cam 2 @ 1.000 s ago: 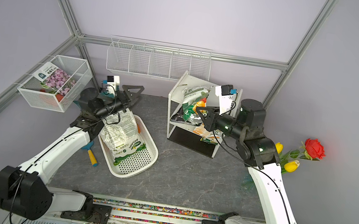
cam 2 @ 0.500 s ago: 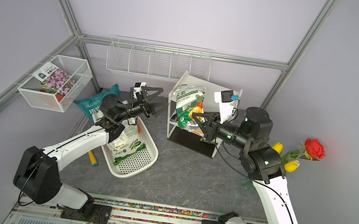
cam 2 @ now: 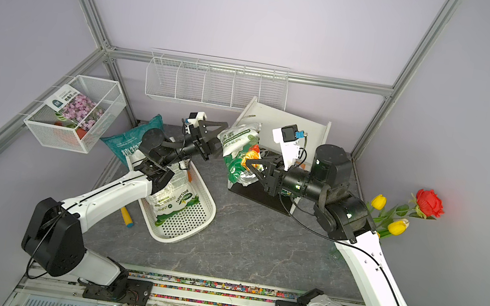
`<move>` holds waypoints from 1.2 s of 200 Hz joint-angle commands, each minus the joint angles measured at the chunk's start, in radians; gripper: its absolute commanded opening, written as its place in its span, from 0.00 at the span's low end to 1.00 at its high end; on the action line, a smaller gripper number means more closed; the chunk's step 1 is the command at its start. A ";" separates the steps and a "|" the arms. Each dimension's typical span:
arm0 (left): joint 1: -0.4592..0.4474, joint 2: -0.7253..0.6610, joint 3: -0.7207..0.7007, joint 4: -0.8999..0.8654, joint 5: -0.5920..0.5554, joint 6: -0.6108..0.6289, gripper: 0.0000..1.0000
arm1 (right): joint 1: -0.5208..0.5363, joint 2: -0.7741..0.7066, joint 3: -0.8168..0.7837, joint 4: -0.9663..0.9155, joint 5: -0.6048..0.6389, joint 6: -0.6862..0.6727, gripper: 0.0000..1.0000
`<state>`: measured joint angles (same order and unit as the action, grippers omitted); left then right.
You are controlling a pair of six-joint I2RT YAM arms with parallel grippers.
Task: Take down the fertilizer bag from the shelf
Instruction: Pick up the fertilizer bag from the shelf.
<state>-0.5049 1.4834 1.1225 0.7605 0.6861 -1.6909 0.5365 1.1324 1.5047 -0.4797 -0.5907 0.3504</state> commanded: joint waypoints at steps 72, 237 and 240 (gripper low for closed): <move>0.007 -0.065 0.018 -0.029 -0.005 0.131 0.00 | 0.006 -0.010 -0.045 0.157 0.058 -0.051 0.00; 0.017 -0.504 0.096 -0.902 -0.498 1.234 0.00 | 0.001 -0.024 -0.271 0.108 0.251 0.004 0.99; 0.016 -0.505 0.086 -0.896 -0.496 1.237 0.00 | 0.000 -0.024 -0.273 0.112 0.239 0.005 0.99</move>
<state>-0.4866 1.0115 1.2369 -0.1993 0.2485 -0.6106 0.5419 1.1236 1.2613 -0.3920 -0.3264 0.3439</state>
